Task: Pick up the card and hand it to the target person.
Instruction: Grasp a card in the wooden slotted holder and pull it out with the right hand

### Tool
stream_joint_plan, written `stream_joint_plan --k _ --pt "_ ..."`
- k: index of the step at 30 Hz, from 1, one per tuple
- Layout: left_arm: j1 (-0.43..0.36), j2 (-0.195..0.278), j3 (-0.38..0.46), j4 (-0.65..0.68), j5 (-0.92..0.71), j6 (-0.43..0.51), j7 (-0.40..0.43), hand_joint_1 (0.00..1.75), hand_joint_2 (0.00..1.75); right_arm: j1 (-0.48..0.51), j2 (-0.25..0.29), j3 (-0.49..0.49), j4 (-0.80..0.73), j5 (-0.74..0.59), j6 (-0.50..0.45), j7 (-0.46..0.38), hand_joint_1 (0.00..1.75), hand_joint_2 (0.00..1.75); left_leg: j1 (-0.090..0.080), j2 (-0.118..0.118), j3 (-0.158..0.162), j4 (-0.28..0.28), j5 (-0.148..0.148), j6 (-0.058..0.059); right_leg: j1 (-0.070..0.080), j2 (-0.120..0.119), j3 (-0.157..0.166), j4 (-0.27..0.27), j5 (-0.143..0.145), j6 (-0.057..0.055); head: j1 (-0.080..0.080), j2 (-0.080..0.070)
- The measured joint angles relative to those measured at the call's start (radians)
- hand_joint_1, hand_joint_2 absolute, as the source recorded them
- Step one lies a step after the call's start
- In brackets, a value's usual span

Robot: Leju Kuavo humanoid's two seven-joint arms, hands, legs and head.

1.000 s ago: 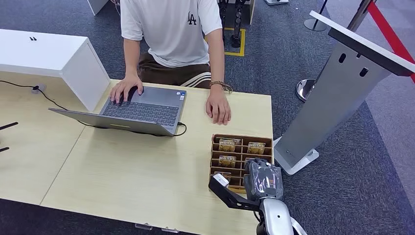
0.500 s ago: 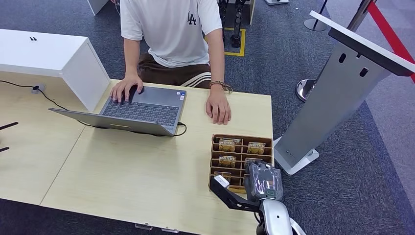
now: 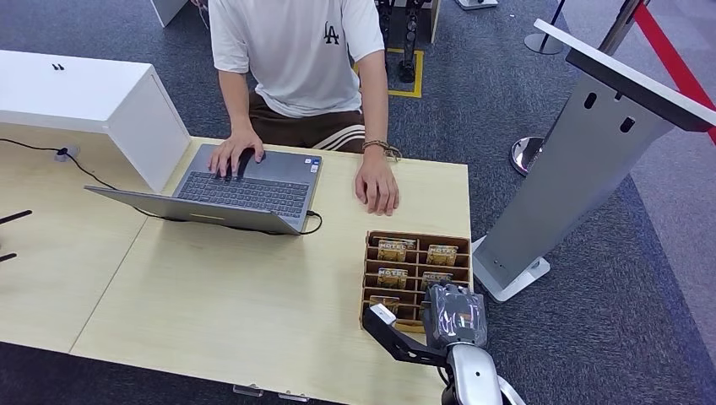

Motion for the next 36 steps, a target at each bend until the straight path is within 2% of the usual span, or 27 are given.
stream_joint_plan --k 6,17,20,21,24,32,36 --pt "0.000 0.000 0.000 0.000 0.001 0.000 -0.001 0.00 1.75 -0.002 0.003 0.001 0.010 0.000 -0.008 -0.006 1.71 1.75 0.000 0.000 0.000 0.000 0.000 0.000 0.000 0.000 0.000 0.000 0.000 0.000 0.000 0.000" --pt "0.000 0.000 0.000 0.000 0.005 0.003 -0.008 0.00 1.75 -0.012 0.007 0.001 0.017 0.000 -0.017 -0.013 1.75 1.75 0.000 0.000 0.001 0.000 0.000 0.000 0.000 0.000 0.001 0.000 0.000 0.000 0.000 0.000" --pt "0.000 0.000 0.000 0.000 0.006 0.003 -0.011 0.00 0.44 -0.015 0.007 0.001 0.019 0.000 -0.018 -0.014 1.75 1.75 0.000 0.000 0.001 0.000 0.000 0.000 0.000 0.000 0.001 0.000 0.000 0.000 -0.001 0.000" --pt "0.000 0.000 -0.001 0.000 0.007 0.002 -0.012 0.00 0.44 -0.016 0.007 0.001 0.020 0.000 -0.018 -0.014 1.75 1.75 0.000 0.000 0.001 0.000 0.000 0.000 0.000 0.000 0.001 0.000 0.000 0.000 -0.001 0.000" --pt "0.000 0.000 -0.004 0.000 0.007 -0.018 -0.019 0.00 1.75 -0.017 0.008 0.001 0.023 0.000 -0.019 -0.015 1.75 1.75 0.000 0.000 0.001 0.000 0.000 0.000 0.000 0.000 0.001 0.000 0.000 0.000 0.000 0.000" --pt "0.000 0.008 -0.017 0.000 0.020 -0.099 -0.056 0.00 1.75 -0.021 0.010 0.001 0.028 0.000 -0.018 -0.025 1.75 1.75 0.000 0.000 0.001 0.000 0.000 0.000 0.000 0.000 0.001 0.000 0.000 0.000 0.000 0.000" --pt "0.000 0.012 -0.017 0.000 0.034 -0.103 -0.059 0.00 1.75 -0.022 0.010 -0.010 0.016 0.006 -0.010 -0.022 1.75 1.75 0.000 0.000 0.001 0.000 0.001 -0.001 0.000 0.000 0.001 0.000 0.000 0.000 -0.001 0.000"
